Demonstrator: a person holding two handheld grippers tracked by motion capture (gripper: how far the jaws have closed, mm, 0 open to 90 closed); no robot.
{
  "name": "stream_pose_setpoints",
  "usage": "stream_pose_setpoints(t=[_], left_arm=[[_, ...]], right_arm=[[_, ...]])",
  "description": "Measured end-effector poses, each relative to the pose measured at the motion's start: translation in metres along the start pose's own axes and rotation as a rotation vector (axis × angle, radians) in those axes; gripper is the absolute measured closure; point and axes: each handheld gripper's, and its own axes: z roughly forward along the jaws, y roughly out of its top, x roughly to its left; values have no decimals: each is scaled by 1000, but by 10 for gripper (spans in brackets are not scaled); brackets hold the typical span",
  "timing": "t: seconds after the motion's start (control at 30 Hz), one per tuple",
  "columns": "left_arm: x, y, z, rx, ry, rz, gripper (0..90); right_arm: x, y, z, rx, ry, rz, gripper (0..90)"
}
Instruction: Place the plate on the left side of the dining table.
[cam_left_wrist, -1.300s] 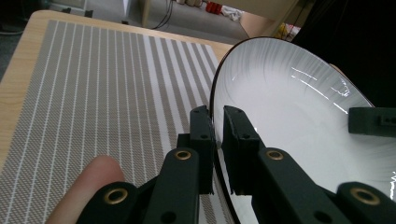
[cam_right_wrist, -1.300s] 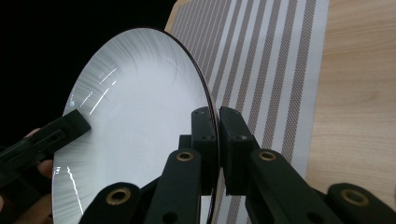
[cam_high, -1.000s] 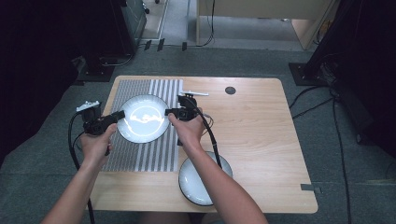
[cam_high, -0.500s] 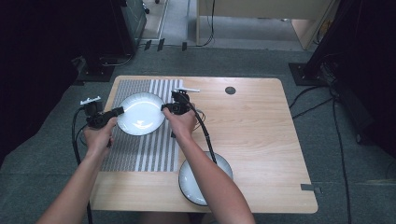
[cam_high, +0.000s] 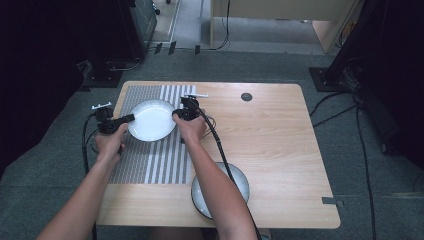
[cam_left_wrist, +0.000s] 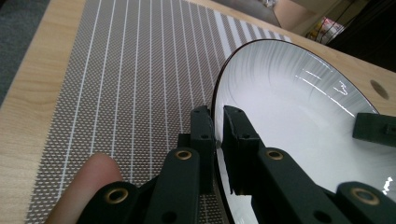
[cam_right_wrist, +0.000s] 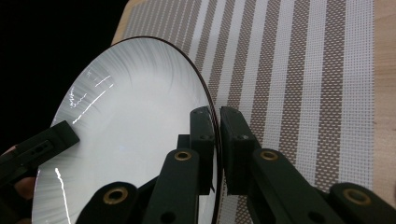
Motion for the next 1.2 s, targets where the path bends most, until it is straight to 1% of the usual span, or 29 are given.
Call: stream_pose_setpoints(t=[0.1, 0.17, 0.3, 0.33, 0.4, 0.5, 0.57, 0.63, 0.73, 0.77, 0.83, 0.87, 0.9, 0.97, 1.03, 1.1, 1.13, 1.2], left_arm=[[3, -3, 8, 15, 16, -13, 837], [4, -4, 12, 20, 28, -12, 836], [7, -4, 17, 44, 31, 5, 835], [8, -4, 17, 48, 31, -3, 834], [8, -4, 19, 51, 34, -5, 831], [7, -4, 22, 60, 45, 3, 827], [5, -5, 24, 69, 70, 10, 818], [3, -4, 25, 76, 73, 13, 816], [4, -5, 26, 88, 82, 27, 811], [4, -5, 27, 94, 89, 28, 809], [4, -5, 28, 97, 88, 23, 806], [4, -5, 28, 99, 89, 21, 807], [3, -4, 28, 102, 93, 25, 807], [2, -3, 27, 104, 102, 45, 802], [3, -2, 26, 99, 90, 51, 746], [6, -1, 23, 104, 87, 56, 669], [6, 0, 21, 106, 89, 54, 628], [8, 1, 16, 109, 83, 51, 561]], right_arm=[[-3, -1, 9, 4, -23, 2, 838], [-4, -2, 15, 5, -39, 1, 835], [-9, -4, 23, 11, -43, 2, 833], [-9, -4, 24, 12, -45, -3, 833], [-9, -3, 24, 16, -38, -16, 835], [-9, -2, 25, 20, -52, -27, 832], [-9, -1, 27, 20, -60, -33, 832], [-10, -1, 27, 26, -64, -33, 831], [-11, -1, 29, 29, -66, -40, 831], [-11, -1, 30, 31, -67, -43, 829], [-12, -1, 32, 35, -67, -54, 824], [-12, -1, 32, 38, -65, -52, 824], [-12, 0, 32, 40, -63, -54, 808], [-13, 2, 32, 42, -32, -49, 704], [-14, 3, 30, 42, -32, -56, 634], [-14, 5, 27, 25, -54, -92, 579], [-14, 5, 24, -3, -54, -129, 587], [-15, 7, 18, -54, -41, -171, 555]])
